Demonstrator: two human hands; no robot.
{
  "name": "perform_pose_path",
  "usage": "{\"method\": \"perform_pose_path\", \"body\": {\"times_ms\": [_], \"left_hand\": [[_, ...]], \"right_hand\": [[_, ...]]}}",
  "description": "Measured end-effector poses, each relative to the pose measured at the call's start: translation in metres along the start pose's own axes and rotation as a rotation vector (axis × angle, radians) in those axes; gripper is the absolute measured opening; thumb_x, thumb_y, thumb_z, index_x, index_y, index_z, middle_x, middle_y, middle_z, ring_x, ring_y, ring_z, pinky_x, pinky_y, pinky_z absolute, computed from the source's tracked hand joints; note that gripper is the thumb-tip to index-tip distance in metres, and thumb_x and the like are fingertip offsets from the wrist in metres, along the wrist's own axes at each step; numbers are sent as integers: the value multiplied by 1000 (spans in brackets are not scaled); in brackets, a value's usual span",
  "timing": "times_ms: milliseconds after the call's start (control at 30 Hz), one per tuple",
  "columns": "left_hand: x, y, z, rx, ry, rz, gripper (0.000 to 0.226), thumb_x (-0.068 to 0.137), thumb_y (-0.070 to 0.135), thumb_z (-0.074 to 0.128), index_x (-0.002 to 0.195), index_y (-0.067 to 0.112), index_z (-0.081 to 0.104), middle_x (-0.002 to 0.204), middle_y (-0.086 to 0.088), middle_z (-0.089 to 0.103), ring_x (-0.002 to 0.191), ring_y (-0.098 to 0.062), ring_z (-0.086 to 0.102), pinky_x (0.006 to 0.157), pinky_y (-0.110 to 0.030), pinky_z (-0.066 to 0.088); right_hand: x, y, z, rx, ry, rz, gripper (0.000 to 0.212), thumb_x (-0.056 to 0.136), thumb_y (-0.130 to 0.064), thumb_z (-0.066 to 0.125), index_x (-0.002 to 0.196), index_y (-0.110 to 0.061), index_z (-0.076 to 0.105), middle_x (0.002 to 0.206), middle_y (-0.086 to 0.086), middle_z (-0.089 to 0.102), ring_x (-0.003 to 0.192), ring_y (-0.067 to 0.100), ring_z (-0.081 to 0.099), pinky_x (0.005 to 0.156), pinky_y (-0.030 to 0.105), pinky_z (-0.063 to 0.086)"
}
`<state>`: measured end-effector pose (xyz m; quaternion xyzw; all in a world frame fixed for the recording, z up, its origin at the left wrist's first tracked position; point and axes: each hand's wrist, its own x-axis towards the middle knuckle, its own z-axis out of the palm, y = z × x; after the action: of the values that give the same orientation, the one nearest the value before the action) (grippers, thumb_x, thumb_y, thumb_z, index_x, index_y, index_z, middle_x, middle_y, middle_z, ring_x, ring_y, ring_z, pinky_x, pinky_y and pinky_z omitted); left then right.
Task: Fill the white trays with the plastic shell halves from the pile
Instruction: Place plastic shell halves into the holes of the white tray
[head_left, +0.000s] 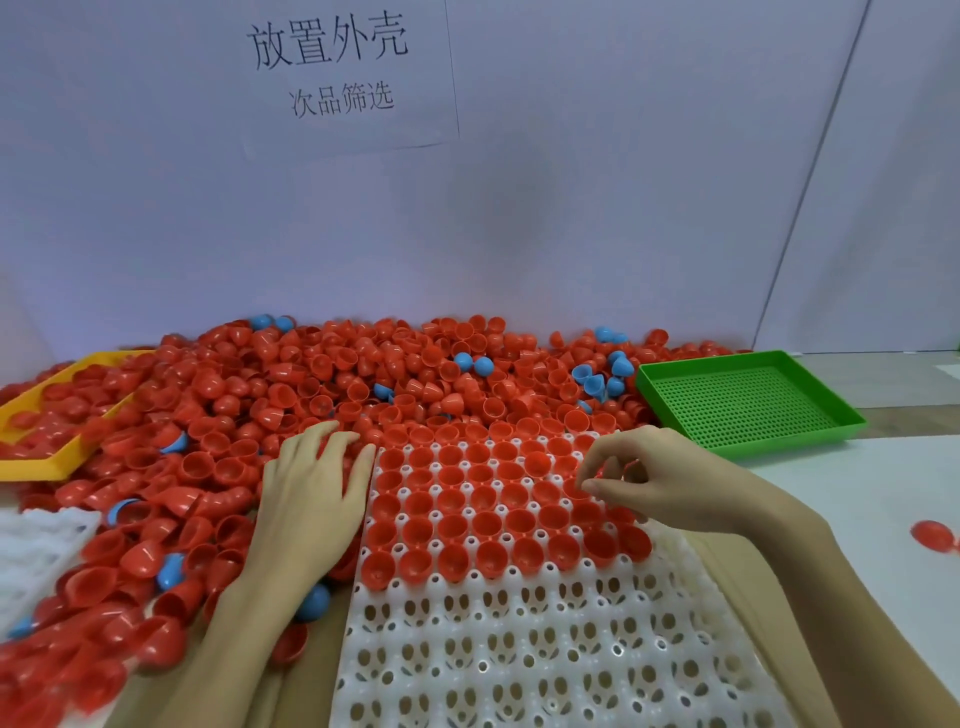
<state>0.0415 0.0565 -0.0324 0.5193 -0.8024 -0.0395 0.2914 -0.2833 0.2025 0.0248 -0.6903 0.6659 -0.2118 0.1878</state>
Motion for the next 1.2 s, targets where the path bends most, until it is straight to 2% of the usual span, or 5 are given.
{"method": "perform_pose_path", "body": {"times_ms": [133,533,833,1100,1200], "left_hand": [[6,-20,5,89,-127,-63,44,112,38,36,148,24,57,167,-2,36,155,-21,28,124,-46,22],[7,-26,7,92,18,-9,18,100,15,65,115,12,75,114,1,65,113,-23,53,100,-40,38],[3,0,-7,-265,171,231,20,94,12,76,113,18,79,115,13,67,110,-12,57,105,-40,46],[-23,51,-17,-618,48,493,18,93,15,79,109,21,82,112,14,71,110,-13,70,97,-29,55],[-30,61,-16,-638,44,519,14,92,14,81,105,18,83,108,12,72,105,-15,71,91,-35,58]], "right_hand": [[9,-8,14,20,142,-43,12,99,-29,70,91,-37,73,77,-16,71,64,2,61,60,16,46],[20,-12,42,-152,126,-100,47,106,-4,48,142,-29,63,149,-17,54,142,-1,41,120,21,30],[17,-13,39,-70,143,-107,42,105,-6,54,136,-32,67,141,-22,60,136,-5,49,118,28,40],[11,-39,36,350,132,-215,72,97,-22,74,154,-48,38,144,-21,59,130,-3,58,102,25,55],[9,-50,39,402,137,-239,64,94,-27,77,148,-47,49,137,-21,65,123,3,64,97,28,58]]}}
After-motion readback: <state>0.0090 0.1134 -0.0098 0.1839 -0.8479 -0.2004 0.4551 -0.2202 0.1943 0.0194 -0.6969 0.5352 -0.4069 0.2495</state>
